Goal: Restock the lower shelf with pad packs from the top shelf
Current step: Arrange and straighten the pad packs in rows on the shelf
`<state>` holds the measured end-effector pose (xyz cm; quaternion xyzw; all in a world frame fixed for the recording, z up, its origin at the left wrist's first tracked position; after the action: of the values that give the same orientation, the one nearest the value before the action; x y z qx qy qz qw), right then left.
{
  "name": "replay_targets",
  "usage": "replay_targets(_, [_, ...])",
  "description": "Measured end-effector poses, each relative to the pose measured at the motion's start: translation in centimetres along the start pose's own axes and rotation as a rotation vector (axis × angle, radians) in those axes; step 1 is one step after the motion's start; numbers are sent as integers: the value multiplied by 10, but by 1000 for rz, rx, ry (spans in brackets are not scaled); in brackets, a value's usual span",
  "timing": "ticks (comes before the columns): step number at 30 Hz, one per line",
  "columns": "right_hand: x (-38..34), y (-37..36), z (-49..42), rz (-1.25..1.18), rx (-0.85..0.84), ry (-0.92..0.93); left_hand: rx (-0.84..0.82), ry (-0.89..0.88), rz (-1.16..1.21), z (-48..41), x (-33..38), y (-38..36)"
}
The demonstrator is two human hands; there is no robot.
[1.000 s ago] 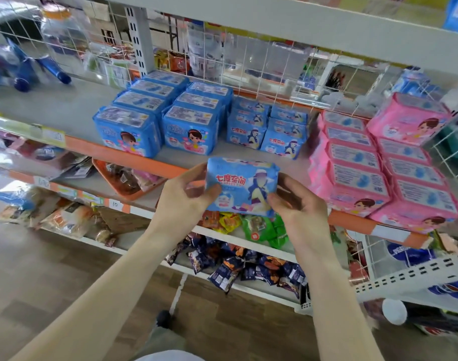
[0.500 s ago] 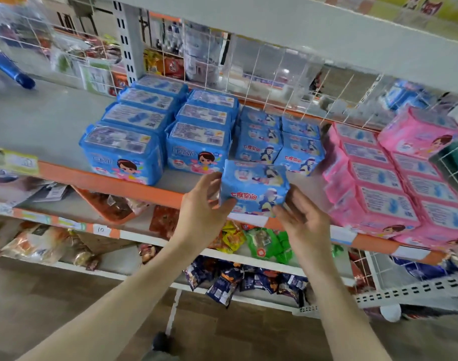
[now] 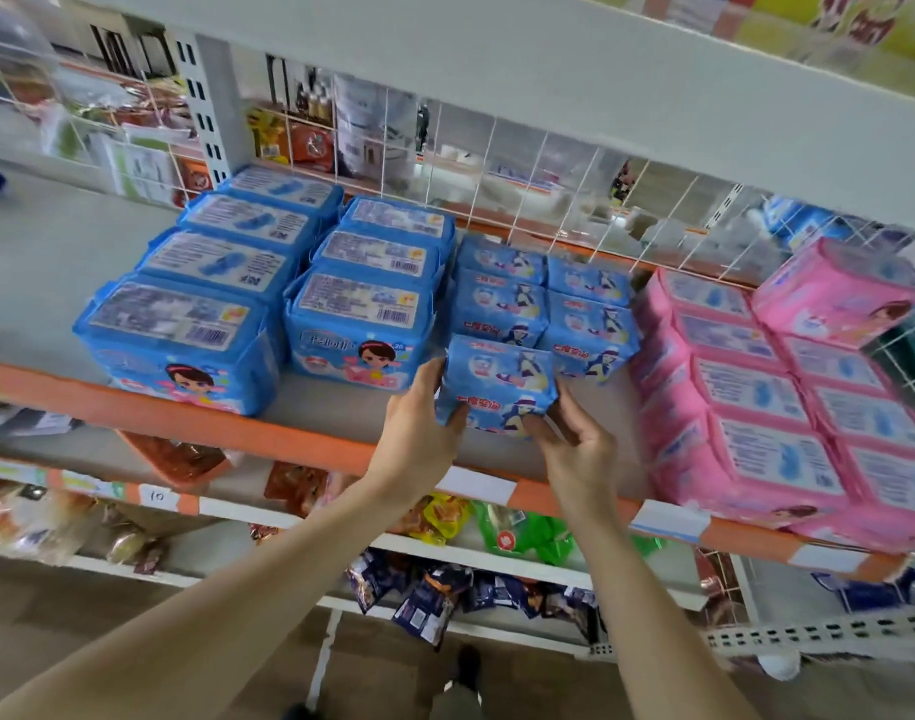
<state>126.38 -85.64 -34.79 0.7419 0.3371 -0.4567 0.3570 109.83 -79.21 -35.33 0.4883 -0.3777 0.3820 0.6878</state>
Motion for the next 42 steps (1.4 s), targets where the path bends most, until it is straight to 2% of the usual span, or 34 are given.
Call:
replay_targets(4, [16, -1, -16, -32, 16, -22, 77, 31, -85, -9, 4, -19])
replay_targets(11, [36, -11, -35, -90, 41, -41, 172, 51, -62, -27, 13, -31])
replay_targets(27, [27, -14, -48, 103, 42, -30, 197, 10, -52, -32, 24, -33])
replay_targets(31, [3, -9, -32, 105, 40, -20, 166, -64, -79, -7, 26, -19])
replay_targets(34, [-10, 5, -11, 254, -33, 18, 93, -189, -113, 22, 26, -6])
replay_targets(37, [-23, 19, 10, 435, -69, 127, 44, -299, -277, 37, 24, 3])
replay_targets(40, [-39, 29, 32, 523, -28, 309, 46, -383, -397, 44, 29, 11])
replay_targets(42, [-50, 35, 45, 551, -30, 359, 42, -462, -429, 51, 34, 13])
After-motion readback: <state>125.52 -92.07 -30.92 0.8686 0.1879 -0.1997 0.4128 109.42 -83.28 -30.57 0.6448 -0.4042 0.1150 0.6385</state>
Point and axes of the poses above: each hand's wrist, its own z-axis away from the middle knuckle, its own y-axis out of the back of the hand, x = y × z, the point moved 1 cm from there along -z, towards the middle knuckle, and after that the axes turned 15 degrees about y, right-handed, at the moved point
